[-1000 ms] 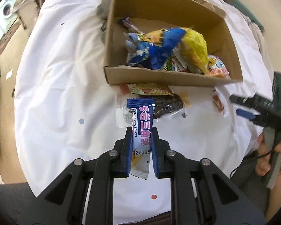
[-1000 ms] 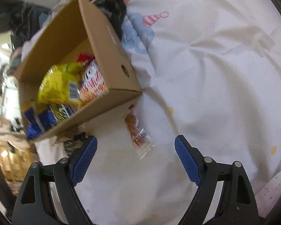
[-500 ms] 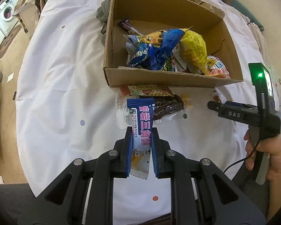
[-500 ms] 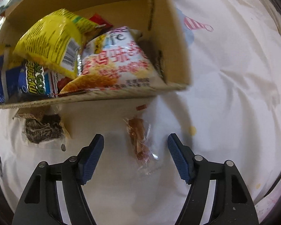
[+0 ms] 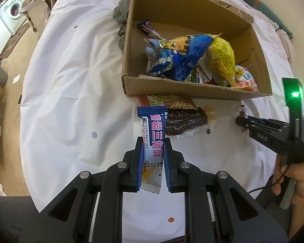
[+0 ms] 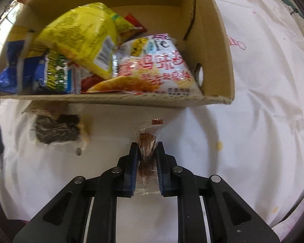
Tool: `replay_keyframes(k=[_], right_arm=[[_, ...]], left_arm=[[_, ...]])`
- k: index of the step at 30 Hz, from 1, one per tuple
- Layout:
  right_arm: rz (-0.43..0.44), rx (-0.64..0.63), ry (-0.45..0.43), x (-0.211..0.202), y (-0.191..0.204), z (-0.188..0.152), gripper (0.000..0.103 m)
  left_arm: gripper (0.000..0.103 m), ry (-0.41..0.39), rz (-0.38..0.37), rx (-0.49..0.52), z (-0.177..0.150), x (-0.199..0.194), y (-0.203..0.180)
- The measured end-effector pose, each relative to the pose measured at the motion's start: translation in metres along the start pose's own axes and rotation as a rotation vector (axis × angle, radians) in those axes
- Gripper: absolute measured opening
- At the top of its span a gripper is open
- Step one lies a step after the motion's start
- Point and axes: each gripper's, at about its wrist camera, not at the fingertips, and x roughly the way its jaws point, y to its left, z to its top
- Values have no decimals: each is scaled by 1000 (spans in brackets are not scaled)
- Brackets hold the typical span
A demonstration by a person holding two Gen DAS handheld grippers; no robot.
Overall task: Organize snacks
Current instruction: 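Carry the bar and snack stick up over the cardboard box with both grippers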
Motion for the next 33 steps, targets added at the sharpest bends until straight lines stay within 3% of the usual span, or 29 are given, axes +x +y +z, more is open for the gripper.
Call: replay_keyframes(k=[11, 14, 17, 23, 33], right_arm=[[169, -38, -35, -42, 42, -29, 18], [221, -55, -57, -57, 44, -33, 18], [266, -106, -135, -81, 57, -37, 18], [387, -155, -248, -106, 56, -22, 18], [474, -95, -397, -140, 34, -16, 18]], left_arm=[[15, -37, 84, -11, 1, 3, 12], [15, -61, 73, -18, 1, 1, 14], [15, -79, 1, -27, 1, -6, 15], [15, -137, 53, -21, 4, -34, 17], [15, -266, 123, -26, 33, -87, -1]])
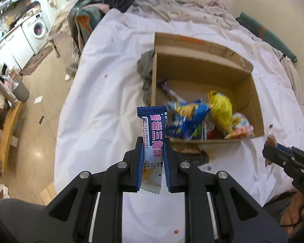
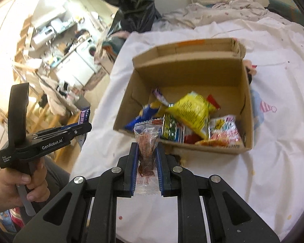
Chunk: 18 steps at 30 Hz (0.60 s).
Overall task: Organize snacks
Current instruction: 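Carry the bar and snack stick up over the cardboard box with both grippers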
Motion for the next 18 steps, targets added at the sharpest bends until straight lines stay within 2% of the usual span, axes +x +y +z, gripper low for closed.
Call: replay_keyframes(k=[9, 14, 18], right_arm=[[-12, 143, -127, -26, -36, 13, 18], [-62, 218, -116, -18, -68, 31, 18], [-60, 260, -108, -7, -82, 44, 18]], left_arm=[[15, -55, -8, 24, 35, -8, -28], [15, -72, -11, 42, 49, -1, -36], [15, -58, -25, 53, 55, 13, -38]])
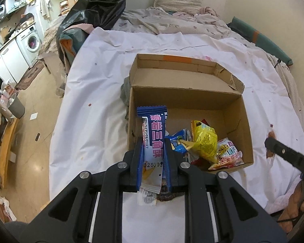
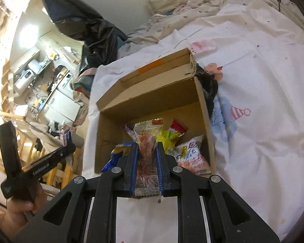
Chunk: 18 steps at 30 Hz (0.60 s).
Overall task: Organize snacks
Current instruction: 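Carry the bar and snack stick up over the cardboard box with both grippers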
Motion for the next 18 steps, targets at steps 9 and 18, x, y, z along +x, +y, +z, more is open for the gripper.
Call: replay_keyframes(k=[9, 18], right_arm=[[-77, -12, 54, 36, -5, 7, 18], [-128, 6, 94, 60, -10, 5, 18]], left_arm=[[15, 29, -6, 27, 2, 34, 7], [15, -16, 3, 80, -6, 57, 8]])
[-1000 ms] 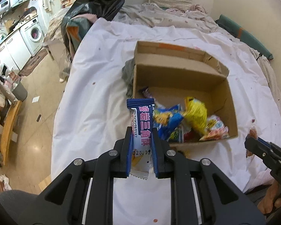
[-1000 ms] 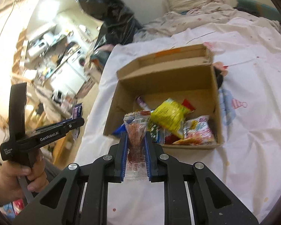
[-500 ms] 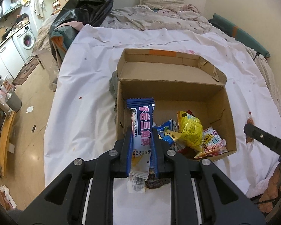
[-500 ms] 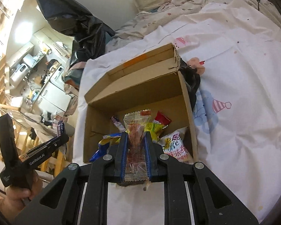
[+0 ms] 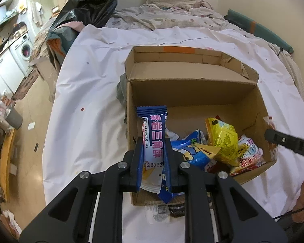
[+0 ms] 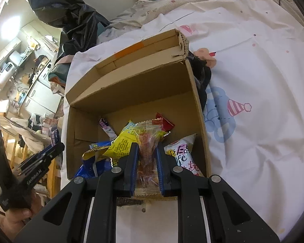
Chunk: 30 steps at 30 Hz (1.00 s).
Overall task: Organize snacks
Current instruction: 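Carry the bar and snack stick up over the cardboard box with both grippers, then open both grippers to drop the bar and snack stick into the box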
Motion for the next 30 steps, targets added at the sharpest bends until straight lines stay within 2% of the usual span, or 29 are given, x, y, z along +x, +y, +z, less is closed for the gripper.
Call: replay_keyframes(k=[3, 8, 20, 22, 24, 28, 30], right_arm=[[-7, 9, 12, 7, -1, -1, 18], [-13, 12, 28, 14, 0, -5, 18], [-40, -10, 66, 30, 4, -9, 19], [-37, -12, 66, 31, 5, -9, 20], [-37, -15, 67, 32, 5, -9, 21], [-41, -3, 73, 34, 4, -9, 21], [-43, 4, 74, 35, 3, -8, 21]], left_arm=[[15, -19, -5, 17, -4, 6, 0], [16, 9, -54, -11, -2, 10, 0], [18, 18, -70, 0, 3, 8, -6], [26, 18, -69, -6, 3, 7, -5], [45, 10, -54, -13, 4, 6, -4], [55, 9, -59, -14, 4, 4, -5], [69, 11, -66, -26, 3, 3, -4]])
